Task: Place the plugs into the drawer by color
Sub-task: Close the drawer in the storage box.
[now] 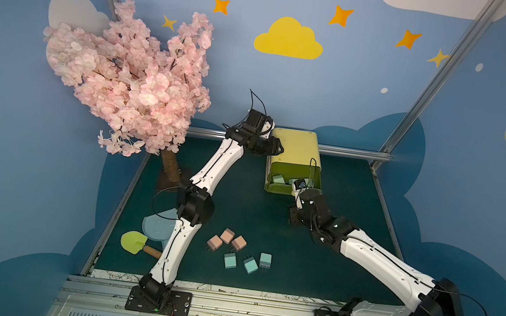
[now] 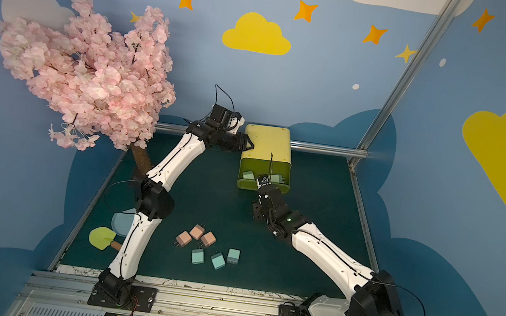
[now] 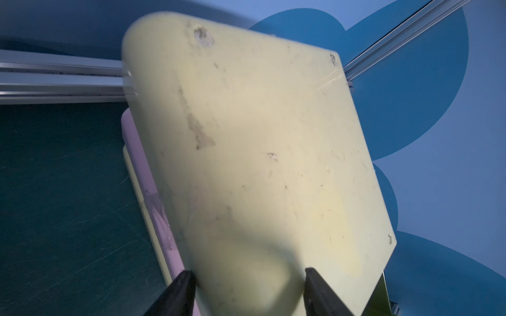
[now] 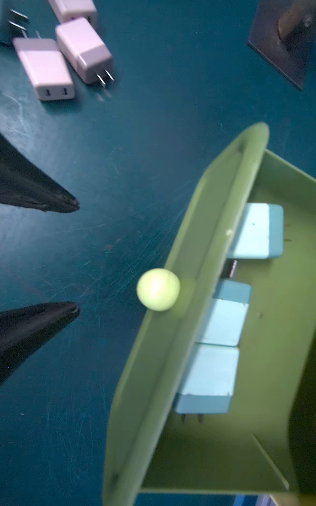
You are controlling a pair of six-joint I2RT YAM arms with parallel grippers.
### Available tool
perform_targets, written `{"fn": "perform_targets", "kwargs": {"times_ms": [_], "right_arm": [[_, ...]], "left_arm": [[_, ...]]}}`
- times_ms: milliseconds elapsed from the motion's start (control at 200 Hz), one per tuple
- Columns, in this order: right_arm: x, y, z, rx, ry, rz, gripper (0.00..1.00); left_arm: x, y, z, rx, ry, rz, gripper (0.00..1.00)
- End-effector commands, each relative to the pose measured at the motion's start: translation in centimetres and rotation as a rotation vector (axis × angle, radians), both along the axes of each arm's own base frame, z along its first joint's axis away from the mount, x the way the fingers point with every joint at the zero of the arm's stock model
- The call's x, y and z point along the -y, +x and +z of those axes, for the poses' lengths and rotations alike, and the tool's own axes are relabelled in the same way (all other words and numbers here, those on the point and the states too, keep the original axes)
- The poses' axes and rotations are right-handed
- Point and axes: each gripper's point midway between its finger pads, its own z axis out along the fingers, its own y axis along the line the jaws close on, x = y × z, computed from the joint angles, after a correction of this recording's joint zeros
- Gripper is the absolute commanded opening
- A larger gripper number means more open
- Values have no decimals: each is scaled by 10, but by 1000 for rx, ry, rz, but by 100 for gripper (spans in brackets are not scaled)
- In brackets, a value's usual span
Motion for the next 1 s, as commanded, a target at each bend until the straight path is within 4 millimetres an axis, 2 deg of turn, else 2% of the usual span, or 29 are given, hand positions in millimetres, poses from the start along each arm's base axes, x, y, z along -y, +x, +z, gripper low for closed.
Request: {"fn": "perform_targets", "kwargs": {"times_ms": [0,270,616,991], "right_arm": [[2,24,20,73,24,-109,57],[-3,44,17,67,-14,-135,56],[-3,61,27,87,-14,-150,56],[-13,79,40,115,15,-150,56]], "left_arm": [[-4,-7,-1,-23,15,-3,65],[-6,-9,-6,-37,25,-3,65],[-7,-12,-7,-41,36,-9,64],[-3,-17,-5,-41,37,-20,63]]}}
